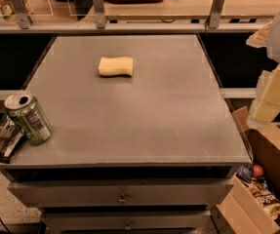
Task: Move sponge near rxbar chocolate
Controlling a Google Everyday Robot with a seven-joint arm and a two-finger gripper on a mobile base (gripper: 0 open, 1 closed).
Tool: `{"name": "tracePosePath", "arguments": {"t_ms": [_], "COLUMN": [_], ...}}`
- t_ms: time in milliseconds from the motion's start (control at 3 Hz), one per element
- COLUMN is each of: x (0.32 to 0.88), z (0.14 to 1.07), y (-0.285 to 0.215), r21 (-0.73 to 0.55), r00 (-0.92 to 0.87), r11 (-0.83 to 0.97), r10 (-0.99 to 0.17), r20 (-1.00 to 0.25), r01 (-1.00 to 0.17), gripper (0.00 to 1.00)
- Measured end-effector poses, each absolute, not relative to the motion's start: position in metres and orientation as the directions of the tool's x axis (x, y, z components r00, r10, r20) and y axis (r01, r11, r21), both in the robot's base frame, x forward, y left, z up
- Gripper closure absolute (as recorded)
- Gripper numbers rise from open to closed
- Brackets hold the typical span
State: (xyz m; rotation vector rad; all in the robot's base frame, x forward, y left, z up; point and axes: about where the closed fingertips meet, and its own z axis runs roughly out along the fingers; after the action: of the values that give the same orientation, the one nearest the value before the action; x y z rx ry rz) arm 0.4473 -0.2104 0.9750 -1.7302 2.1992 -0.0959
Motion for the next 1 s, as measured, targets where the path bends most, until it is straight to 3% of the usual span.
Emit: {"name": "tracePosePath", "arguments": {"t_ms": [1000], "x": [0.589], "z": [0.934], "y": [-0.184], "r21": [-0.277], "r00": [-0.115], "r11": [0.174], "r10": [-0.970], "r20": [-0.216], "r01": [-0.945], "gripper": [0.00]}}
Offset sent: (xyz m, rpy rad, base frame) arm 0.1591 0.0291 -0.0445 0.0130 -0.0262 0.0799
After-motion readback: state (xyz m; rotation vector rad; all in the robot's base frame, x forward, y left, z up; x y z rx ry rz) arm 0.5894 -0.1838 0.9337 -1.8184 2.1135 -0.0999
